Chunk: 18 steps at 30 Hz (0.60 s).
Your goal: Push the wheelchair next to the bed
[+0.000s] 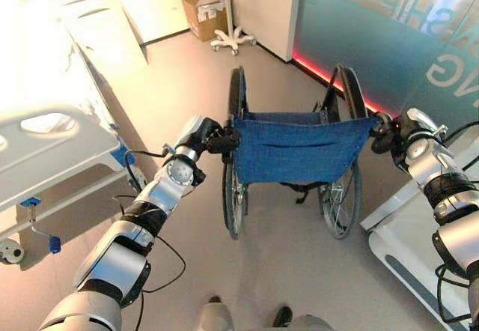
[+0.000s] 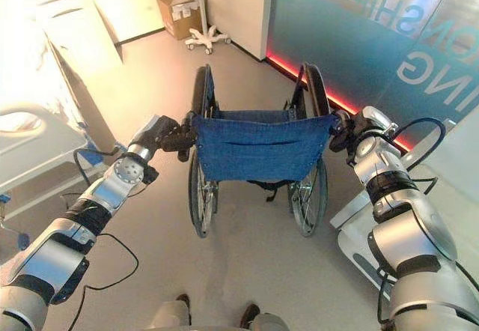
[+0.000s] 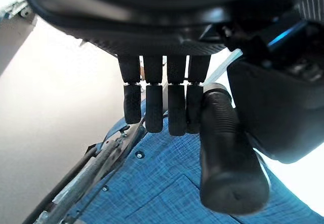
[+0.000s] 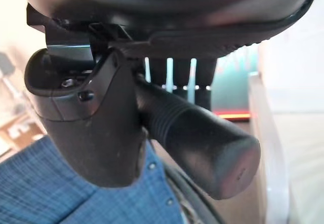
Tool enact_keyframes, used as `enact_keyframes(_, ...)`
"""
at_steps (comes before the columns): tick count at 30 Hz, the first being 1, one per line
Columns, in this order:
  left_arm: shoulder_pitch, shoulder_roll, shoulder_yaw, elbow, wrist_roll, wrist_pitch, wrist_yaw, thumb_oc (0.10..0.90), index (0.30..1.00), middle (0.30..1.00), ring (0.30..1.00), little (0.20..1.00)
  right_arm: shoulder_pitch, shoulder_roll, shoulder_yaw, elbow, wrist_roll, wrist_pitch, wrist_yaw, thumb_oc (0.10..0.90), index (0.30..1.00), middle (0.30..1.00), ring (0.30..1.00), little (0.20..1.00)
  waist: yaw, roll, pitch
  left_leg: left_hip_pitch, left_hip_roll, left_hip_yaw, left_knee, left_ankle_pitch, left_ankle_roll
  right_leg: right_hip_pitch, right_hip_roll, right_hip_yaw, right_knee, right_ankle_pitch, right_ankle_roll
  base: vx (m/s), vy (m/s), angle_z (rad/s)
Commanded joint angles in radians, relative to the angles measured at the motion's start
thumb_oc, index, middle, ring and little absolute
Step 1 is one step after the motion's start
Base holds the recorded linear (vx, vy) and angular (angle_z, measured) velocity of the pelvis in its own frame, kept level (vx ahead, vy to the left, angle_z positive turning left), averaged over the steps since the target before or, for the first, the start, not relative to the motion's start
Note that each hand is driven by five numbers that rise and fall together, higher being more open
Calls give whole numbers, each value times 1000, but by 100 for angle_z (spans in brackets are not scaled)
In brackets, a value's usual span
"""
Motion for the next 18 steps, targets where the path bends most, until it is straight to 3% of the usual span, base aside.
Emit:
enact_keyframes(1, 52, 16, -77, 83, 87, 59, -8, 400, 300, 300, 300, 300, -141, 77, 130, -206, -153, -260, 5, 400, 300, 300, 300, 300, 102, 33, 28, -84, -94, 53, -16, -11, 50, 45, 52, 174, 25, 4, 46, 342, -46, -57)
enact_keyframes(5, 59, 26, -70, 101, 83, 48, -30, 400, 300, 300, 300, 300, -151, 87, 127, -165, -190, -311, 22, 400, 300, 300, 300, 300, 143, 30, 16, -119, -143, 99, -29, -17, 100, 78, 92, 200, 32, -34, 39, 253, 33, -68)
enact_keyframes(8, 69, 21, -58, 124, 85, 40, -44, 400, 300, 300, 300, 300, -132, 110, 112, -145, -207, -334, 31, 400, 300, 300, 300, 300, 166, -1, 2, -111, -164, 53, 16, -82, 150, 78, 77, 206, 54, -50, 49, 241, 63, -41)
enact_keyframes(12, 57, 34, -73, 123, 120, 26, -65, 400, 300, 300, 300, 300, -133, 114, 108, -127, -181, -351, 16, 400, 300, 300, 300, 300, 190, -36, 6, -103, -160, 0, 53, -121, 178, 68, 74, 198, 147, -62, 59, 200, -34, 28)
enact_keyframes(15, 30, 34, -100, 126, 164, 10, -76, 400, 300, 300, 300, 300, -130, 117, 104, -102, -175, -356, 0, 400, 300, 300, 300, 300, 194, -59, 7, -118, -168, -26, 61, -129, 195, 45, 57, 206, 215, -8, 89, 133, -85, 38)
enact_keyframes(18, 12, 30, -122, 137, 190, 5, -85, 400, 300, 300, 300, 300, -122, 120, 111, -80, -190, -377, -20, 400, 300, 300, 300, 300, 185, -59, 20, -98, -164, -73, 56, -133, 195, 22, 2, 222, 202, 45, 127, 169, -112, 35)
